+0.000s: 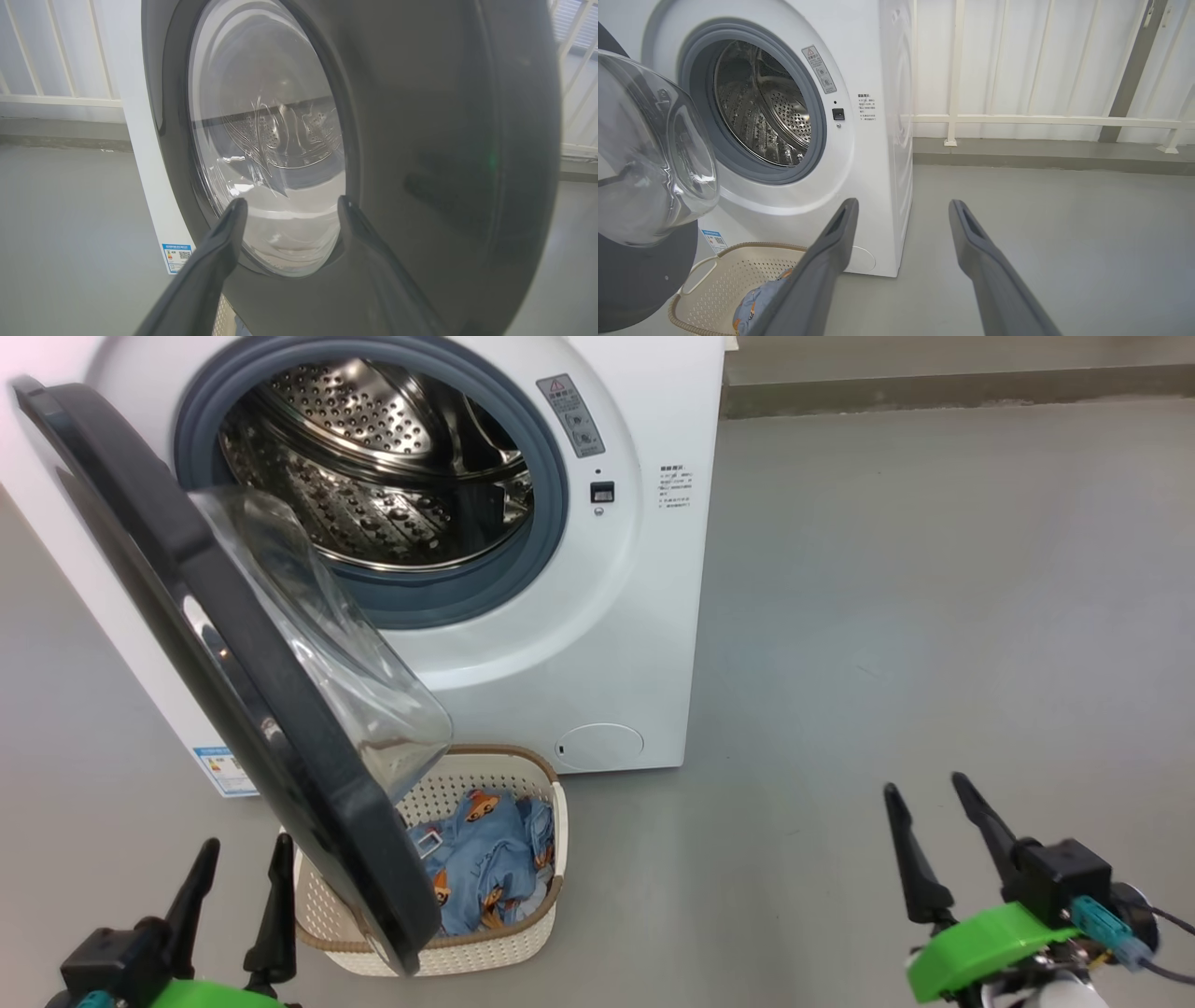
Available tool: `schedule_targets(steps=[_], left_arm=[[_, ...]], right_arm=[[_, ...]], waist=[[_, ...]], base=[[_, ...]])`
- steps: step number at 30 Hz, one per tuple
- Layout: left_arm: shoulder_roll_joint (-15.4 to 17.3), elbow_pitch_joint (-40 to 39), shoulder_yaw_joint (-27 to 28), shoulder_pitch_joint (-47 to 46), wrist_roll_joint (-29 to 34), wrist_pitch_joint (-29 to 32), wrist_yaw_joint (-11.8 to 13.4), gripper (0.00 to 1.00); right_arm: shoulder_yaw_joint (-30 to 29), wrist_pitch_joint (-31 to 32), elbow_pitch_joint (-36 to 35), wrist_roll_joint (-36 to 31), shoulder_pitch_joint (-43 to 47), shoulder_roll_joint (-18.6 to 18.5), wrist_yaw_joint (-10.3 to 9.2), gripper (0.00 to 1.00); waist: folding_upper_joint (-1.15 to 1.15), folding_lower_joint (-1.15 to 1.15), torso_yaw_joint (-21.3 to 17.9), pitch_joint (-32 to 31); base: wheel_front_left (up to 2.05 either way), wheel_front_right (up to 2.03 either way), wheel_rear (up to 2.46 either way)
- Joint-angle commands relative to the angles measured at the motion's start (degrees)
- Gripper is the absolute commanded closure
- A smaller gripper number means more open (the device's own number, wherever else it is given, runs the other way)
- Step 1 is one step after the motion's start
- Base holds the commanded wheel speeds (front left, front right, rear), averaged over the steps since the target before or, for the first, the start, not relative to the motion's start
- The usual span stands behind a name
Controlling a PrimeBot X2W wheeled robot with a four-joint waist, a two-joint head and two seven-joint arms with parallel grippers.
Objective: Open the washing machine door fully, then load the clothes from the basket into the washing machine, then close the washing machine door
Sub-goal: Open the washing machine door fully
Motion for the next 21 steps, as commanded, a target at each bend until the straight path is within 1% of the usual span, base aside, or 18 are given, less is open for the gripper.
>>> schedule_targets(steps=[1,3,9,18,21], left_arm=[[0.8,-1.5,2.3,-0.6,0.8,-0.4,-0.2,0.00],[0.6,-1.4,2.7,-0.4,0.8,-0.4,-0.2,0.00],[-0.2,-1.4,3.3,0.5,1.1,-0.4,-0.2,0.00],[-0.6,-0.8,3.2,1.0,1.4,-0.4,-0.2,0.00],[-0.6,-0.6,3.2,1.1,1.6,-0.4,-0.2,0.00]], right_arm=[[0.4,-0.7,-1.9,-1.1,0.1,0.2,0.35,0.00],[-0.8,-0.7,-2.8,-2.0,1.4,0.3,0.35,0.00],[-0.2,-0.7,-4.3,-2.6,4.9,0.4,0.35,0.00],[-0.9,-0.7,-7.1,-2.8,6.8,0.4,0.35,0.00],[-1.7,-0.7,-7.7,-3.8,6.9,0.4,0.35,0.00]], waist=[[-0.01,0.00,0.1,-0.1],[-0.01,0.00,0.1,-0.2],[-0.01,0.00,0.2,-0.7],[-0.01,0.00,0.4,-0.8],[-0.01,0.00,0.5,-0.9]], base=[[0.00,0.00,0.00],[0.00,0.00,0.00],[0.00,0.00,0.00],[0.00,0.00,0.00],[0.00,0.00,0.00]])
